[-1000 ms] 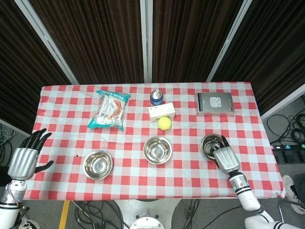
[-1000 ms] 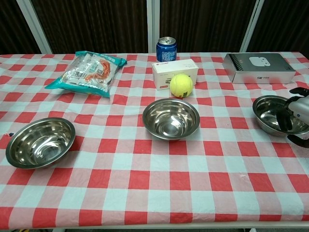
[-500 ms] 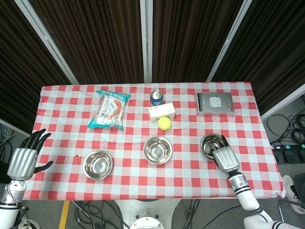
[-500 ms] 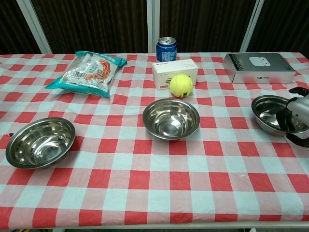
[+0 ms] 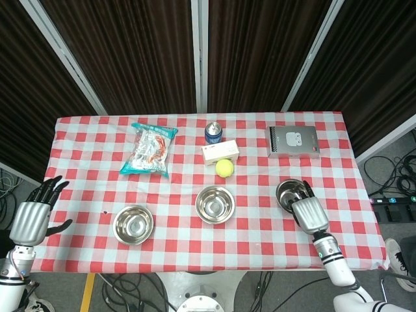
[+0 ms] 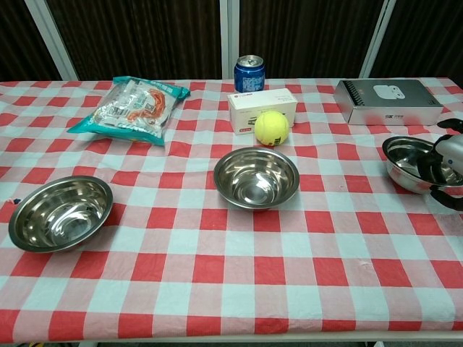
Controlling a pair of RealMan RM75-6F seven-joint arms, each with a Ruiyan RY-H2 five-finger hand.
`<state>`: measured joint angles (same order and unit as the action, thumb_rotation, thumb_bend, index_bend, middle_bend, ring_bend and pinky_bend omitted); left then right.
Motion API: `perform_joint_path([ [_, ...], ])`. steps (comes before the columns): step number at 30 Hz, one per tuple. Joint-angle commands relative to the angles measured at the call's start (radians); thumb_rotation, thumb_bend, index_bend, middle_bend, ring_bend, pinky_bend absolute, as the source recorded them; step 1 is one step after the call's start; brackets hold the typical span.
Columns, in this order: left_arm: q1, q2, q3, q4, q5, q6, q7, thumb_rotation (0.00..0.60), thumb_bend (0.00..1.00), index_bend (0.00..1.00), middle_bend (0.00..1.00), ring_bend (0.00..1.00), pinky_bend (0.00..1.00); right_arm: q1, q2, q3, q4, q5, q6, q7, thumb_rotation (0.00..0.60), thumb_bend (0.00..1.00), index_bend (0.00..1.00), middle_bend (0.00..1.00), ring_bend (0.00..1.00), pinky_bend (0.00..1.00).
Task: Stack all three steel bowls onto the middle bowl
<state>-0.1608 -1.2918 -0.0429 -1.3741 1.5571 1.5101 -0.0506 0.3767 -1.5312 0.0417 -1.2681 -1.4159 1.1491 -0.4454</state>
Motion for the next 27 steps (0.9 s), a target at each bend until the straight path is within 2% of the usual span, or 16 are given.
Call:
perform_joint_path([
  [1, 0.000, 0.000, 0.000, 0.001, 0.000, 0.000, -0.001, 0.600, 0.08, 0.19, 0.19, 0.15, 0.26, 0.000, 0.005, 0.002, -0.005, -0.003, 0.008, -0.001, 0.600, 0.40, 0.68, 0.59, 0.29, 0.04],
  [8, 0.000, 0.002, -0.004, 0.003, -0.004, 0.001, -0.003, 0.600, 0.08, 0.19, 0.19, 0.15, 0.26, 0.017, 0.025, 0.019, -0.046, -0.024, 0.031, -0.016, 0.600, 0.40, 0.68, 0.60, 0.31, 0.04],
  [16, 0.003, -0.003, -0.006, 0.010, -0.019, -0.007, 0.008, 0.600, 0.08, 0.19, 0.19, 0.15, 0.26, 0.111, 0.075, 0.075, -0.244, -0.071, 0.004, -0.119, 0.600, 0.40, 0.68, 0.59, 0.31, 0.04],
  [21, 0.007, -0.011, -0.008, 0.022, -0.037, -0.015, 0.012, 0.600, 0.08, 0.19, 0.19, 0.15, 0.26, 0.172, 0.049, 0.101, -0.331, -0.052, -0.057, -0.187, 0.600, 0.41, 0.68, 0.60, 0.31, 0.04],
  [27, 0.014, -0.016, -0.018, 0.023, -0.067, -0.022, 0.018, 0.600, 0.08, 0.19, 0.19, 0.15, 0.26, 0.229, -0.021, 0.107, -0.357, -0.025, -0.110, -0.259, 0.600, 0.41, 0.68, 0.60, 0.31, 0.04],
])
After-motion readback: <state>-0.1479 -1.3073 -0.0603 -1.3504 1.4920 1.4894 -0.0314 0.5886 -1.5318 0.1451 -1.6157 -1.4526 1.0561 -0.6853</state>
